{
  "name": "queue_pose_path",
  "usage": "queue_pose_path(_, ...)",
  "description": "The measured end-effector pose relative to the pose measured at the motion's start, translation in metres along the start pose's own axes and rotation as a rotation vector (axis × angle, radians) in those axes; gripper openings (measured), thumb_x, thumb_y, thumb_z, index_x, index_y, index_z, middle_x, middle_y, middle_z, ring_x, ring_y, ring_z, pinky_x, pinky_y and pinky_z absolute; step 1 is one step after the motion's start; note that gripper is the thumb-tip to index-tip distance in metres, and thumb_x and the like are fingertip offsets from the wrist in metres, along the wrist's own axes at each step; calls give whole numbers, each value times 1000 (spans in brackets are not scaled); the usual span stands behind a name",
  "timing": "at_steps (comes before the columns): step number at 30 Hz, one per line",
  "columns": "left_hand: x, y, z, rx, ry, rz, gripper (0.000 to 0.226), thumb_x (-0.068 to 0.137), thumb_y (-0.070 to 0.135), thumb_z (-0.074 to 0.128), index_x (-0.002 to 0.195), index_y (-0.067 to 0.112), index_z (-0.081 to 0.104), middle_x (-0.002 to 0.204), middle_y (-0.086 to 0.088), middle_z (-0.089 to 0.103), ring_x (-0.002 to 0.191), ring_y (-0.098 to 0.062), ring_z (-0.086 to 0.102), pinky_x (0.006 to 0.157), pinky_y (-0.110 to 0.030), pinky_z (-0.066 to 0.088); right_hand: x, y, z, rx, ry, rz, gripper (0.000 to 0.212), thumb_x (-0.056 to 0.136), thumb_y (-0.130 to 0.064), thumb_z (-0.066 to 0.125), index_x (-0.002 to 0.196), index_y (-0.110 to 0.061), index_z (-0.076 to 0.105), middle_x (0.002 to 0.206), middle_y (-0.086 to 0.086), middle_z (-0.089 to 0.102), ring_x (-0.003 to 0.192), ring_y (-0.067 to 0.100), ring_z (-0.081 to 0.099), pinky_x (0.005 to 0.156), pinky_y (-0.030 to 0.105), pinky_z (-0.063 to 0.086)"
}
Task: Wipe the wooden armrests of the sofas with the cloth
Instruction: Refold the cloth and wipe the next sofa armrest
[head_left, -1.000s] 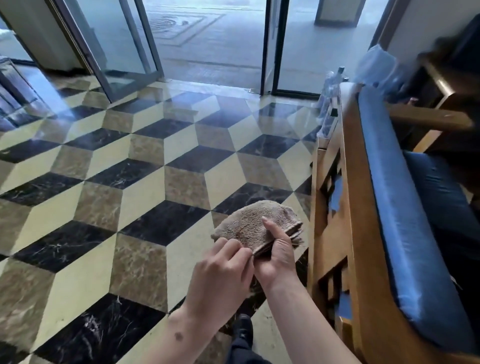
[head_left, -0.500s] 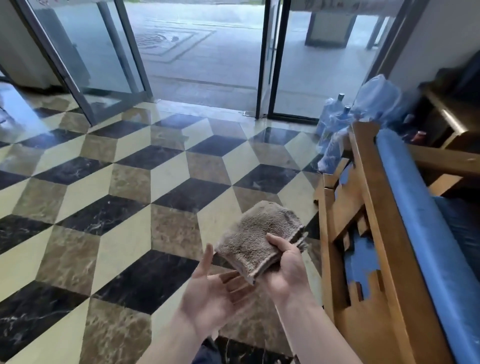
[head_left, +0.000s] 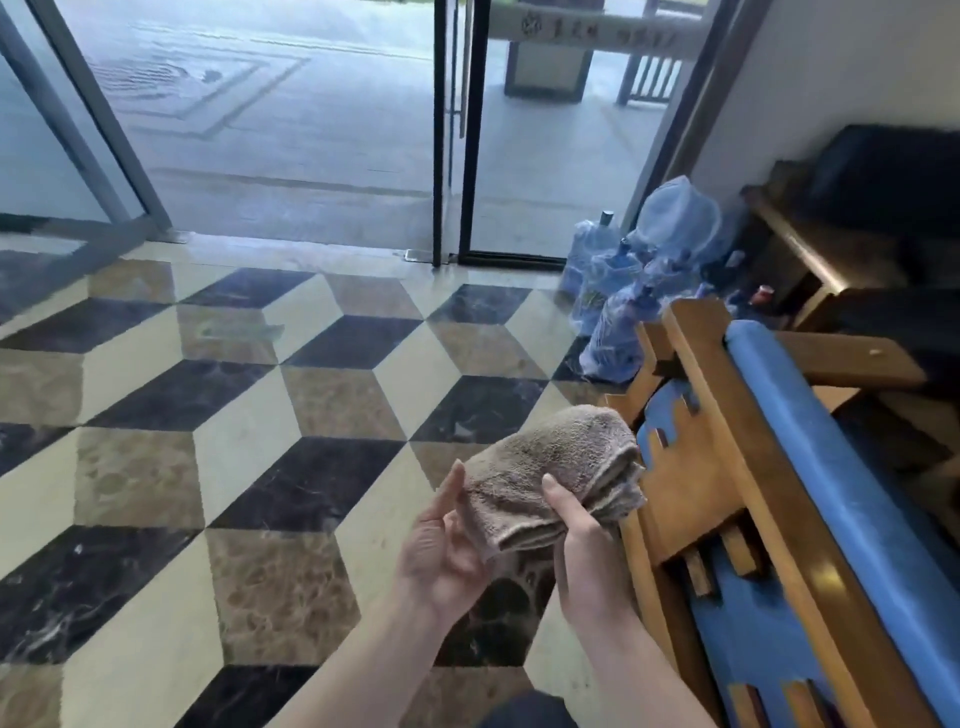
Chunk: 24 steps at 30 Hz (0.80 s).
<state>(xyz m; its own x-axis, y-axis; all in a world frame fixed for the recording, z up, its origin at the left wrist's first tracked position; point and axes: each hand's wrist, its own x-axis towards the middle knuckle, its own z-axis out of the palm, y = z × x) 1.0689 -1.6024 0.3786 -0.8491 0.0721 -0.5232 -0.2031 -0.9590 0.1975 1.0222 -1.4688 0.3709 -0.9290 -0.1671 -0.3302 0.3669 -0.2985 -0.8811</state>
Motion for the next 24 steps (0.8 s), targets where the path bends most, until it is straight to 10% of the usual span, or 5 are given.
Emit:
queue_pose_path(7,129,60,72,245,117,-17,27,89,22,69,103,2,79,118,-24,73,106,-41,72,99,-57,54,130,-11,28,313,-8,-32,54,92,-35,70,138,-8,62,137,21,67,127,40,64,113,56,43)
queue_pose_path(13,265,104,141,412,272,14,18,91,16,66,83,0,68,80,-21,67,31,-16,55,27,-15,36,269,-41,35,191,112,48,51,99,-55,58,123,-14,76,127,11,75,121,28,69,114,50,45)
queue_pose_path(16,322,124,188,361,214,11,28,93,10,60,116,-6,65,110,-27,73,85,-35,77,79,-44,63,340,-75,42,326,81,54,45,105,-49,48,128,-17,69,127,13,73,118,16,71,107,37,51)
queue_pose_path(18,359,140,216,293,143,-17,43,89,7,59,130,-6,59,123,-30,68,111,-45,69,107,-58,47,385,-105,46,603,48,74,58,102,-50,47,139,-8,62,140,20,65,133,30,61,117,48,40)
queue_pose_path(24,457,177,266,313,-42,-88,53,78,-1,72,130,-9,62,135,-32,61,119,-48,64,89,-61,55,494,-166,47,961,-132,76,87,91,-67,59,152,-7,49,157,25,45,148,45,38,125,62,22)
